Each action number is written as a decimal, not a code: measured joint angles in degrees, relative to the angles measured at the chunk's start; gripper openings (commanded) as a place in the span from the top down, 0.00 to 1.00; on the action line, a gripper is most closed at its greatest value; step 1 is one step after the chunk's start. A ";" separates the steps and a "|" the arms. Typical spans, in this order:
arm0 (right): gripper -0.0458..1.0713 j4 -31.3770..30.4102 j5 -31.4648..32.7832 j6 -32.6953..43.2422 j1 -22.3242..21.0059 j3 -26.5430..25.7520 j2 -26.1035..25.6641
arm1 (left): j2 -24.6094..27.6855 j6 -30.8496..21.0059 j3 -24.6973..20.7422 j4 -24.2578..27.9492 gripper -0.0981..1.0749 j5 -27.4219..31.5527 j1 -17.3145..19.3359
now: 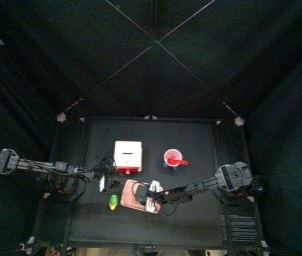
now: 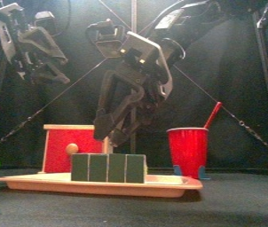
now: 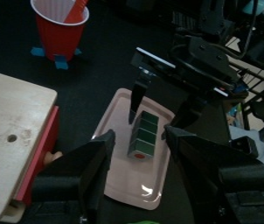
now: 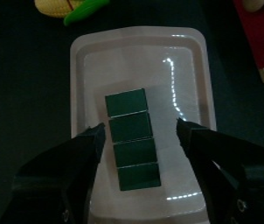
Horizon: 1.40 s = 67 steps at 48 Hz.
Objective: Grab sushi roll
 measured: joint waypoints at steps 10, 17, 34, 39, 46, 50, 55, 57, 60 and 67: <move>0.10 0.35 0.00 0.00 0.09 -0.26 0.00 | 0.00 0.00 0.00 0.00 0.18 -0.09 0.00; 0.10 0.44 -0.09 0.00 0.09 -0.26 0.00 | 0.00 0.00 0.00 0.00 0.18 0.00 0.00; 0.10 0.44 0.00 -0.18 0.18 -0.35 1.23 | 0.00 0.00 0.00 0.00 0.18 -0.09 0.00; 0.10 0.53 -0.09 -0.18 0.18 -0.35 1.58 | 0.00 0.00 0.00 -0.09 0.18 0.00 0.00; 0.10 0.53 0.00 -0.18 0.26 -0.35 1.76 | 0.09 0.00 0.18 -0.09 0.18 0.00 0.00; 0.10 0.53 0.18 -0.09 0.18 -0.26 2.02 | 0.00 0.00 0.18 -0.09 0.18 0.00 0.00; 0.10 0.53 0.35 -0.18 0.18 -0.35 2.46 | 0.00 0.00 0.18 -0.09 0.18 0.00 0.00; 0.10 0.53 0.35 -0.18 0.18 -0.26 2.72 | 0.00 0.00 0.18 -0.09 0.18 0.00 0.00; 0.10 0.53 0.35 -0.18 0.18 -0.26 3.16 | 0.00 0.00 0.18 -0.09 0.18 0.00 0.00; 0.11 0.97 0.44 -0.26 0.18 -0.44 3.87 | 0.00 0.00 0.18 -0.09 0.18 0.00 0.09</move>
